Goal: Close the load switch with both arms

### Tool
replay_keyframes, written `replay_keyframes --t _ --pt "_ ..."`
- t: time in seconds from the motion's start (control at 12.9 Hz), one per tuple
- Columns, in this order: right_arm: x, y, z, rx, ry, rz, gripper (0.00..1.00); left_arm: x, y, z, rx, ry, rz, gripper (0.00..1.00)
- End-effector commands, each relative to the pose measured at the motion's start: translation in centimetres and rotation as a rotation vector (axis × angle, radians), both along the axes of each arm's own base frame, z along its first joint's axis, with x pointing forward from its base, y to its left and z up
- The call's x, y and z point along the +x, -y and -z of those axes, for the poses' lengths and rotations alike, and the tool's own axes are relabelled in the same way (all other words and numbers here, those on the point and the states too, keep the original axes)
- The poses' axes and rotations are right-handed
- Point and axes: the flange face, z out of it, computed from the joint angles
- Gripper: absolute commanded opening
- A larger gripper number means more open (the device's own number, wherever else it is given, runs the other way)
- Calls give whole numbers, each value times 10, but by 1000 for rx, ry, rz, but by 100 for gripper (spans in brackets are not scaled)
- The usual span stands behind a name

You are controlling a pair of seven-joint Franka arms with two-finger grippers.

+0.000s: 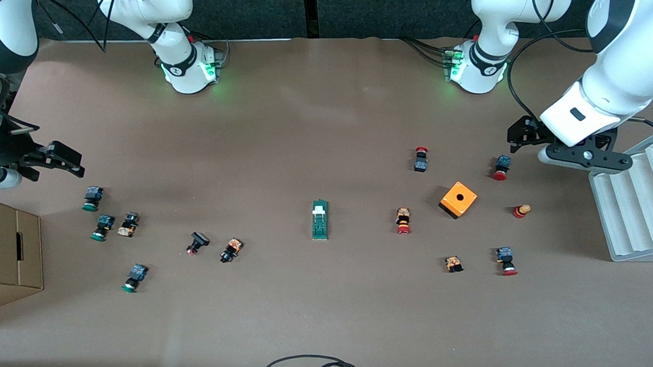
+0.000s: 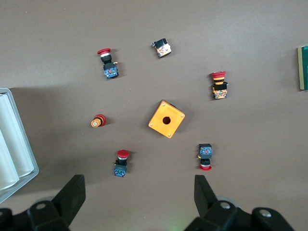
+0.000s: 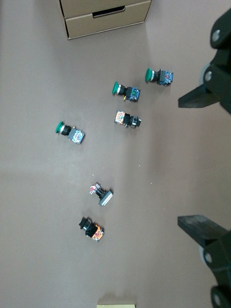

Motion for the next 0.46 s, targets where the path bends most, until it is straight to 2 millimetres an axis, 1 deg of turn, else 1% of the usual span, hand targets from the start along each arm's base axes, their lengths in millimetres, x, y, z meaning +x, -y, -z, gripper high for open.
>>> replay_keyframes --t 0.0,0.08,0.15,0.39 --pt "4 4 -3 -8 9 2 100 -1 -1 -2 2 -2 2 100" --pt "3 4 -3 -8 7 2 100 5 0 4 3 -11 1 100" --pt "3 5 -2 -8 4 3 100 10 2 5 7 -15 3 100" --pt "3 4 -2 -8 3 2 100 6 13 4 4 -29 -10 100"
